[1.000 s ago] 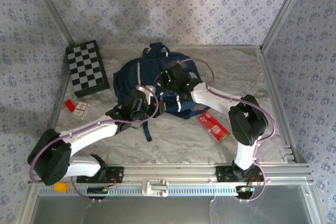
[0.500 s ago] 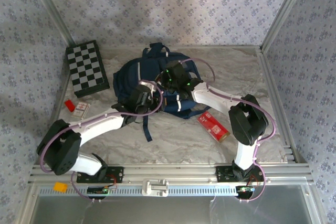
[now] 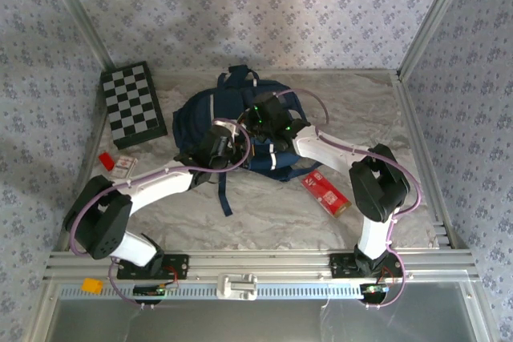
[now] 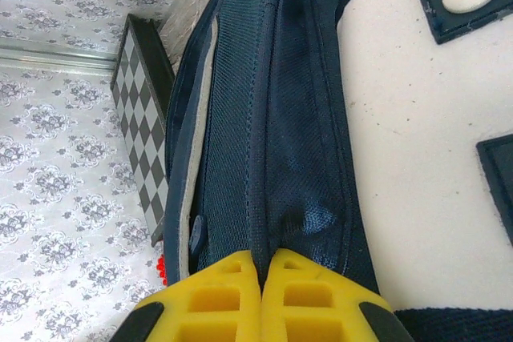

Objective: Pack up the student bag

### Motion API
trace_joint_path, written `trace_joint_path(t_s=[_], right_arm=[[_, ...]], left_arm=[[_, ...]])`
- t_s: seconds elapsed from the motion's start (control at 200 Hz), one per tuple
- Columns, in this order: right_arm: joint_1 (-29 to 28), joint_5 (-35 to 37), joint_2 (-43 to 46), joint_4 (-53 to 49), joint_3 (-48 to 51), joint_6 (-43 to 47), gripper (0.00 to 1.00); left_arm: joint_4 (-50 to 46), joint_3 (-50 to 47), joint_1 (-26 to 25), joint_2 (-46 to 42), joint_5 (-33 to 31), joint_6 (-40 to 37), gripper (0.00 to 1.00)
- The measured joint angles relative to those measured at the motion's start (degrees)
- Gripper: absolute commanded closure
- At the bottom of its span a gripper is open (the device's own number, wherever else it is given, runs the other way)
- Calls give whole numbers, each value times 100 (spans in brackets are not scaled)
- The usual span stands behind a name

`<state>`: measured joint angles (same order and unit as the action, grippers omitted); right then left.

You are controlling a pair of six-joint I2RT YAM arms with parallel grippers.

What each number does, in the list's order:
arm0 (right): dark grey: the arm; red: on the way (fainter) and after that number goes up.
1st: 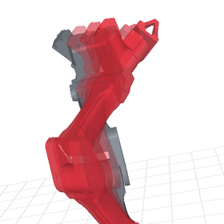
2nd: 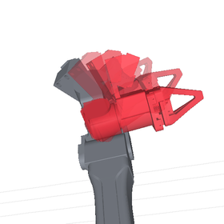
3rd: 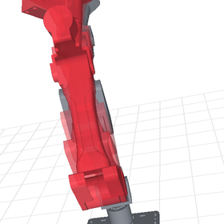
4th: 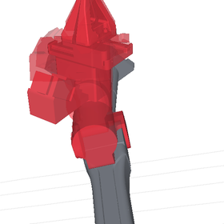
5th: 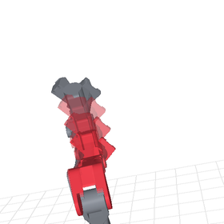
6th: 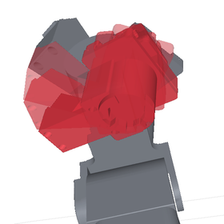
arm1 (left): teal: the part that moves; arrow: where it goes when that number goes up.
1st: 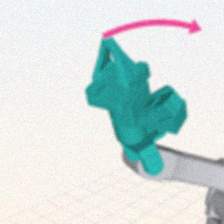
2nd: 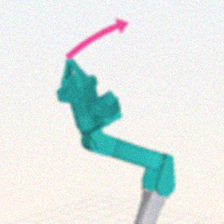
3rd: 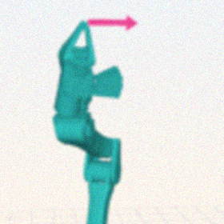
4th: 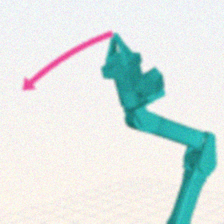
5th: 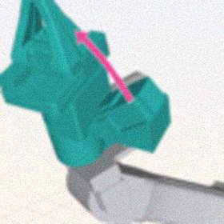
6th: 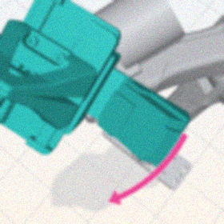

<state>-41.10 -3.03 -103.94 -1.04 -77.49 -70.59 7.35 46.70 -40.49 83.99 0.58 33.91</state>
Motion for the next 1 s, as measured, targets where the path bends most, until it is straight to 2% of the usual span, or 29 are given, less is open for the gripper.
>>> trace_joint_path(t_s=[0.155, 0.395, 0.515, 0.67, 0.825, 1.005], right_arm=[[-2, -9, -20, 11, 0, -42, 100], [9, -39, -44, 98, 0, -81, 100], [9, -39, -44, 109, 0, -76, 100], [11, -94, -44, 111, 15, -55, 100], [48, -240, -42, 186, 83, -55, 100], [42, -389, -42, 212, 120, -52, 100]], left_arm=[[245, 42, 0, 223, -81, -15, 75], [490, 42, -2, 348, -227, 2, 94], [485, 42, -7, 348, -295, -26, 100], [247, 42, -11, 232, -326, -33, 100], [-350, 22, 4, -269, -365, -26, 100], [-1027, -101, 243, -656, -367, -205, 100]])
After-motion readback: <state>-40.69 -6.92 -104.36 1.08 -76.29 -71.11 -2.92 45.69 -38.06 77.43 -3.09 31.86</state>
